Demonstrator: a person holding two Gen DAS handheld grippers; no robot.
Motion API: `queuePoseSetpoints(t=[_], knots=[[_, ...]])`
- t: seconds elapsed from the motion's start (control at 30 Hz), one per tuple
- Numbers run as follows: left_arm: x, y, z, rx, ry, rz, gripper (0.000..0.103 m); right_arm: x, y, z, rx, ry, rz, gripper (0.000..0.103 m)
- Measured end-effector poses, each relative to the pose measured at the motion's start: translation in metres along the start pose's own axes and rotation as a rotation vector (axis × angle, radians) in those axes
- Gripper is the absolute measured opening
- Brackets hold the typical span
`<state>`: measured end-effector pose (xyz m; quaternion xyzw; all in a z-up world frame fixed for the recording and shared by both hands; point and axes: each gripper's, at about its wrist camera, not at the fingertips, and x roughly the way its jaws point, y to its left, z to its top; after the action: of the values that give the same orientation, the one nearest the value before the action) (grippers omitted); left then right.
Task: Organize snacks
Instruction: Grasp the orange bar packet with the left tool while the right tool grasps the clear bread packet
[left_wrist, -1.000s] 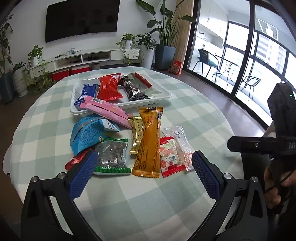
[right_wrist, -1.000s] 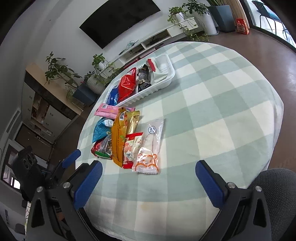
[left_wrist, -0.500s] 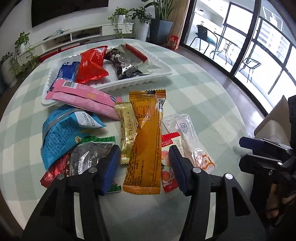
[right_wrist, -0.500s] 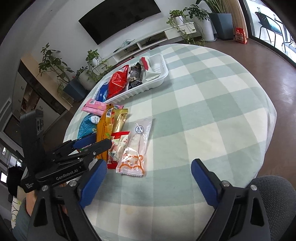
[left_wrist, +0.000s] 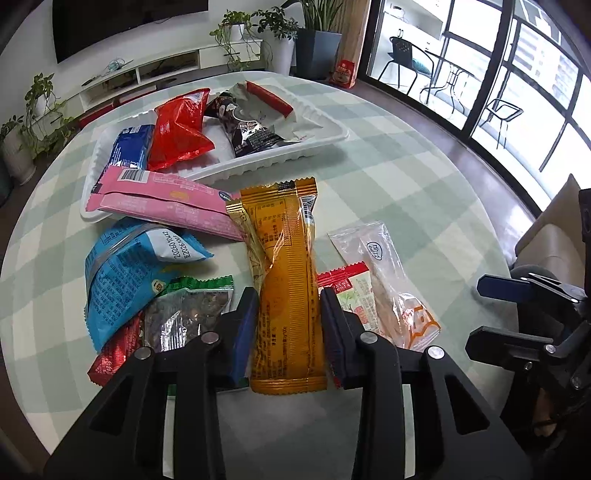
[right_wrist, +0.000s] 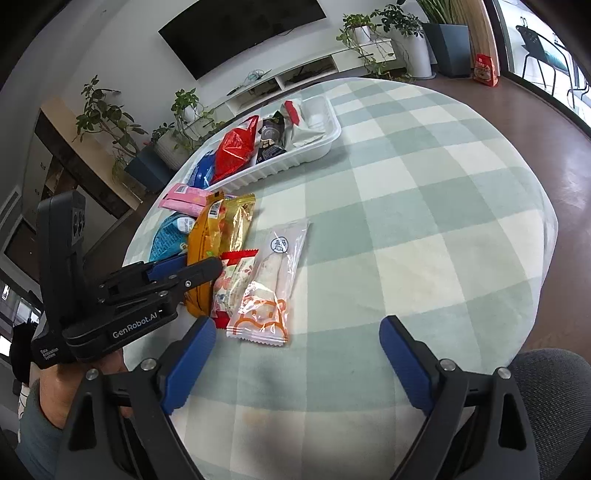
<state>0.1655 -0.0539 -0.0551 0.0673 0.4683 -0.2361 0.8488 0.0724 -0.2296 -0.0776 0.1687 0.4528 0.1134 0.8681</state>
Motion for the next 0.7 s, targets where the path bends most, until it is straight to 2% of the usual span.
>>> queuePoseSetpoints(t=[0.13, 0.47, 0.7], knots=[[-0.004, 0.006, -0.002, -0.019, -0.007, -0.01, 0.02, 0.001, 0.003, -0.001, -0.012, -0.002, -0.002, 0.092], [-0.029, 0.017, -0.016, -0.072, -0.053, -0.058, 0.018, 0.004, 0.006, 0.001, -0.031, -0.002, -0.017, 0.091], [-0.052, 0.028, -0.049, -0.133, -0.059, -0.1, 0.018, 0.016, 0.014, 0.01, -0.076, 0.015, -0.059, 0.074]])
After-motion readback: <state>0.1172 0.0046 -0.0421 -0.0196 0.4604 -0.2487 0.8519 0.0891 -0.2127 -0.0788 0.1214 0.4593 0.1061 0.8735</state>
